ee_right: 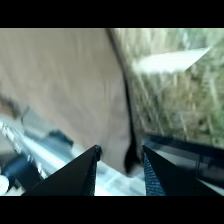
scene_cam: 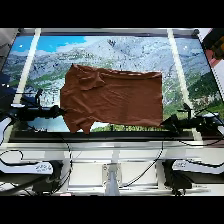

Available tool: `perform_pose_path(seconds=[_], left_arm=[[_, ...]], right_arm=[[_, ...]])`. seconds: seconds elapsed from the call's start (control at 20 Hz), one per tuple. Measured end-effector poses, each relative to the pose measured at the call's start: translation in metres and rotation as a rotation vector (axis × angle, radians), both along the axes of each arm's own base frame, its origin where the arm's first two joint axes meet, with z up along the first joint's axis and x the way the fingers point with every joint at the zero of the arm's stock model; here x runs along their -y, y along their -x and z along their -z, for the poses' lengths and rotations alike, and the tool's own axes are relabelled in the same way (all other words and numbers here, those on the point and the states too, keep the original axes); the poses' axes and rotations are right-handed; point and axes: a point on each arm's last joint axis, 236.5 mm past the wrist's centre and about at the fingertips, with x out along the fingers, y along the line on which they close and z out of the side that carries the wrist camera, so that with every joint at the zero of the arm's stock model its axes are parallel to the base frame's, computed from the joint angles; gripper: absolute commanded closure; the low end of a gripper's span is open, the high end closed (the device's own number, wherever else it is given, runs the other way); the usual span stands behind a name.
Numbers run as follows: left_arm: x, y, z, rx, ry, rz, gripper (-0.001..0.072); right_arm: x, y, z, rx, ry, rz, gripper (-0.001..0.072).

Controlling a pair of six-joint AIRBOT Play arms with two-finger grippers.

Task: Fold the clothes and pants, and hang the long-sleeved shirts on hangers.

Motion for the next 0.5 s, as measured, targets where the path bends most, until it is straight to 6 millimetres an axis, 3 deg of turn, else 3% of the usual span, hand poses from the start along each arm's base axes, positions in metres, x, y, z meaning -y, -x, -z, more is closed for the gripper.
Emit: perform_pose_path(seconds=[0.2, 0.5], left_arm=[[0.0, 0.0, 0.0, 0.0, 0.0, 0.0, 0.0686], [0.0, 0.0, 0.0, 0.0, 0.0, 0.0, 0.0687]], right_arm=[[-0.006, 0.003, -0.001, 0.023, -0.039, -0.041, 0.0316], [-0.009, -0.009, -0.003, 0.117, -0.054, -0.056, 0.0315]])
